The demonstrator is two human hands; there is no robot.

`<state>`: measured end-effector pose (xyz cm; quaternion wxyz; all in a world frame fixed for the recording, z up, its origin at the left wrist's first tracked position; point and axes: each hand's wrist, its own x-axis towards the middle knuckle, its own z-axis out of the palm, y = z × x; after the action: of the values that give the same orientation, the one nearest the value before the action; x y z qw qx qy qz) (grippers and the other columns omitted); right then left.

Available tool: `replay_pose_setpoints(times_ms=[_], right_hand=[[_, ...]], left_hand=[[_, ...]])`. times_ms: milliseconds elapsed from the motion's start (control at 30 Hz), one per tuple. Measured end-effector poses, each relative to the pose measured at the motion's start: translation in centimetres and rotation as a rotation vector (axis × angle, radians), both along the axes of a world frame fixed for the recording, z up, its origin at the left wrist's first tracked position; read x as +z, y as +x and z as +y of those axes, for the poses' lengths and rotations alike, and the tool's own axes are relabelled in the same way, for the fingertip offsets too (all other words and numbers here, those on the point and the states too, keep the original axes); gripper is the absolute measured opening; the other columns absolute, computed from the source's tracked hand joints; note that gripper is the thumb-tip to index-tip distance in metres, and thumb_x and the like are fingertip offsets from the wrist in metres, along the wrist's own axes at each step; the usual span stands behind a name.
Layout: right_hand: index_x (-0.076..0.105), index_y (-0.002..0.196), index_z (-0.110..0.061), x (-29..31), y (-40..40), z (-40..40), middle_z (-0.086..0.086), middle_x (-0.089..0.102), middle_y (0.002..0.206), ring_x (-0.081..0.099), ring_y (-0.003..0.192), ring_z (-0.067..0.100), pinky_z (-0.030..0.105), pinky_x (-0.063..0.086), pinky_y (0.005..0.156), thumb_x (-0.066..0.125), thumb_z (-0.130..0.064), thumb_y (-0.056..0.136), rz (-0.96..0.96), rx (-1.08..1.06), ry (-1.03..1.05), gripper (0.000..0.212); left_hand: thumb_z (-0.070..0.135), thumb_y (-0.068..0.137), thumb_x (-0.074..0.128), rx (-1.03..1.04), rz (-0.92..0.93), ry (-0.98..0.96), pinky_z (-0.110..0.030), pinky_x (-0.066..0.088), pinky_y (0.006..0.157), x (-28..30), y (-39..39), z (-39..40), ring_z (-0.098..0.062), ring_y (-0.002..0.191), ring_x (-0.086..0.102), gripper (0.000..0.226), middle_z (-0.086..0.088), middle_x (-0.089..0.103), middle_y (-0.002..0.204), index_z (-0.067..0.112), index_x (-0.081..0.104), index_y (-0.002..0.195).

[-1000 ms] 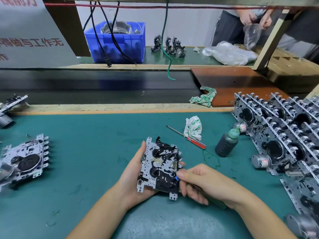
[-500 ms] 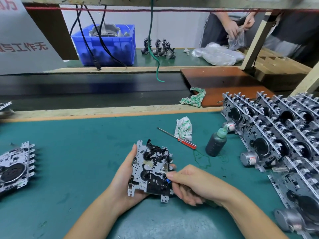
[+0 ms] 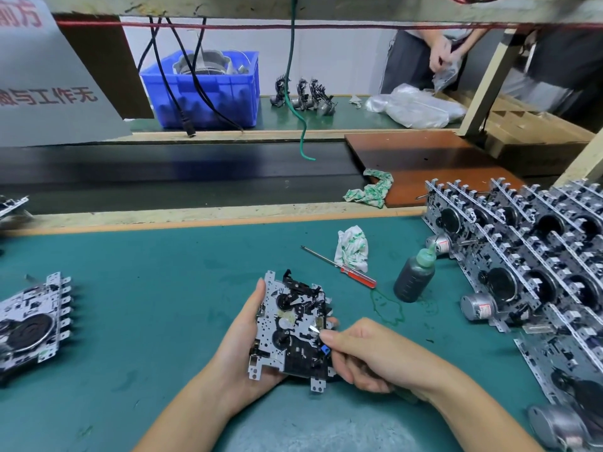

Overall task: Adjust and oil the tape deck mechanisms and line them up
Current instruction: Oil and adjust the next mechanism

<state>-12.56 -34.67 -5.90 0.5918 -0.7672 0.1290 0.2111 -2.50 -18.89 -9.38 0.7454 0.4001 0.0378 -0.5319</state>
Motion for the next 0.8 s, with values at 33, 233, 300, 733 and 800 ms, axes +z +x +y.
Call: replay_pose_setpoints(times_ms=[33,233,300,733,800], right_hand=[[0.05,0.049,-0.017,-0.02,0.0,-0.04,-0.004,0.039,0.033,0.029,0.029,0.008,0.018,0.026,0.037,0.041,-0.037,0.099,-0.002,0.005,-0.001,0.054],[0.051,0.047,-0.019,0.04,0.1,-0.28,-0.005,0.037,0.031,0.026,0.03,0.009,0.025,0.024,0.044,0.04,-0.039,0.099,0.002,0.034,-0.003,0.056],[0.051,0.048,-0.019,0.06,0.05,-0.34,-0.006,0.037,0.032,0.026,0.03,0.008,0.026,0.023,0.044,0.039,-0.04,0.099,0.009,0.047,0.013,0.056],[0.051,0.043,-0.021,-0.21,-0.03,-0.19,-0.005,0.035,0.031,0.026,0.029,0.007,0.018,0.022,0.037,0.041,-0.038,0.098,0.024,0.013,0.059,0.059],[0.05,0.044,-0.021,-0.28,-0.01,-0.19,-0.004,0.033,0.032,0.022,0.03,0.009,0.018,0.021,0.038,0.04,-0.038,0.098,0.006,-0.004,0.047,0.057]], left_hand=[[0.065,0.087,0.036,-0.001,-0.004,0.004,-0.04,0.056,0.082,0.0,0.0,-0.02,-0.033,0.108,0.064,0.073,-0.023,0.063,0.12,0.005,0.072,0.108],[0.065,0.084,0.039,0.004,-0.007,0.014,-0.042,0.052,0.088,0.01,0.01,-0.08,-0.034,0.109,0.063,0.072,-0.024,0.063,0.12,0.006,0.072,0.107],[0.065,0.083,0.04,0.009,-0.013,0.019,-0.043,0.049,0.09,0.02,0.02,-0.09,-0.034,0.108,0.064,0.071,-0.024,0.063,0.12,0.005,0.072,0.107],[0.066,0.082,0.039,-0.004,-0.022,0.038,-0.041,0.051,0.091,-0.01,0.06,-0.16,-0.033,0.108,0.064,0.073,-0.022,0.064,0.119,0.007,0.072,0.108],[0.066,0.083,0.039,-0.001,-0.022,0.044,-0.041,0.049,0.092,-0.01,0.09,-0.17,-0.033,0.108,0.064,0.073,-0.022,0.064,0.12,0.007,0.072,0.108]])
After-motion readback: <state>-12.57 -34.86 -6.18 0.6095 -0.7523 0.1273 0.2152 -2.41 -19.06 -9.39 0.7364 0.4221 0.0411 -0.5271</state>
